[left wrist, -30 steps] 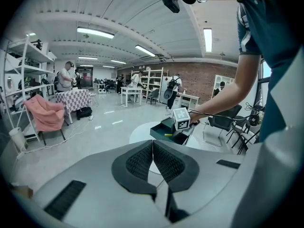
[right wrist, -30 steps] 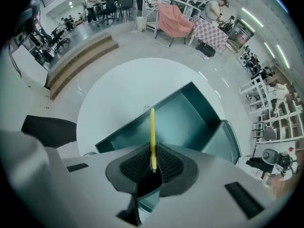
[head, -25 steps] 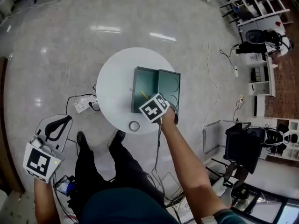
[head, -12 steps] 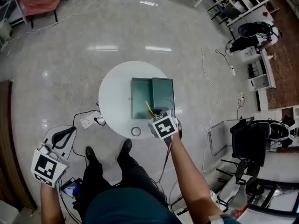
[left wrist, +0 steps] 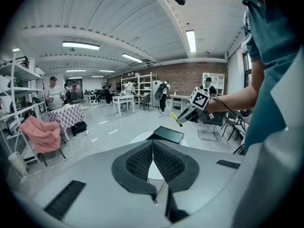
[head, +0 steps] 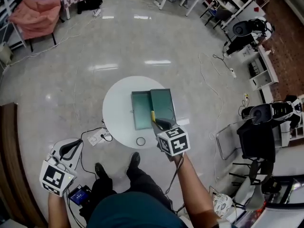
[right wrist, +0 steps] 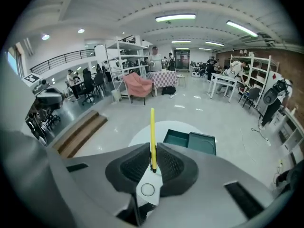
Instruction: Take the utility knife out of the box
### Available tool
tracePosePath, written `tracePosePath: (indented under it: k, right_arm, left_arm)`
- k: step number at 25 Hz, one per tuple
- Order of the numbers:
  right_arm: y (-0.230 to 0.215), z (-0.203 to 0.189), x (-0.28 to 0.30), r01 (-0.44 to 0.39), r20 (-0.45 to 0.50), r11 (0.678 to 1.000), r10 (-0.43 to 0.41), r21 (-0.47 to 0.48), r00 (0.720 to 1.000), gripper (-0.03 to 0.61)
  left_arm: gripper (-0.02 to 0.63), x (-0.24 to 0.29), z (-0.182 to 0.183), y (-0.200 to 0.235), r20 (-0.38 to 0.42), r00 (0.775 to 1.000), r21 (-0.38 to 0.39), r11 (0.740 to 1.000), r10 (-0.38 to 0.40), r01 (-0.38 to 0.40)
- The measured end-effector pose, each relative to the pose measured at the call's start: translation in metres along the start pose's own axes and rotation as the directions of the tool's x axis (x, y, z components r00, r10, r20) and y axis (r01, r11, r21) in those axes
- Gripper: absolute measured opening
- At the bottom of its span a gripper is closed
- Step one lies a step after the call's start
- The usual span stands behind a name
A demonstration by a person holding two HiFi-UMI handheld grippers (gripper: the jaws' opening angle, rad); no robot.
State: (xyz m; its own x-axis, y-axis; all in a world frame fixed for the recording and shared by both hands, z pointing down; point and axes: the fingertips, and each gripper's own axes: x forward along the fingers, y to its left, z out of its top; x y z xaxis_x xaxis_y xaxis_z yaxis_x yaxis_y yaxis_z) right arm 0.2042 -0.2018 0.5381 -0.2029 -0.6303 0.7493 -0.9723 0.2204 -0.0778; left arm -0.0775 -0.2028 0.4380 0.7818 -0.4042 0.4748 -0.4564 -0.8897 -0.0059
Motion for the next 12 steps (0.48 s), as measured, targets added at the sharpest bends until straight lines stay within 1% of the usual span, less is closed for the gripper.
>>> tracePosePath:
  k: [6, 12]
  right_arm:
    - [0.015, 0.011, -0.037, -0.017, 0.095, 0.997, 0.009, 0.077, 0.995, 0.066]
    - [0.033, 0.032, -0.045, -0.046, 0.163, 0.992, 0.027, 0.118, 0.986, 0.066]
  left_arm:
    - [0.02, -0.02, 0.009, -0.011, 0.005, 1.0, 0.005, 1.0, -0.008, 0.008]
    - [0.02, -0.035, 0.005, 0.002, 0.004, 1.0, 0.013, 1.0, -0.008, 0.008]
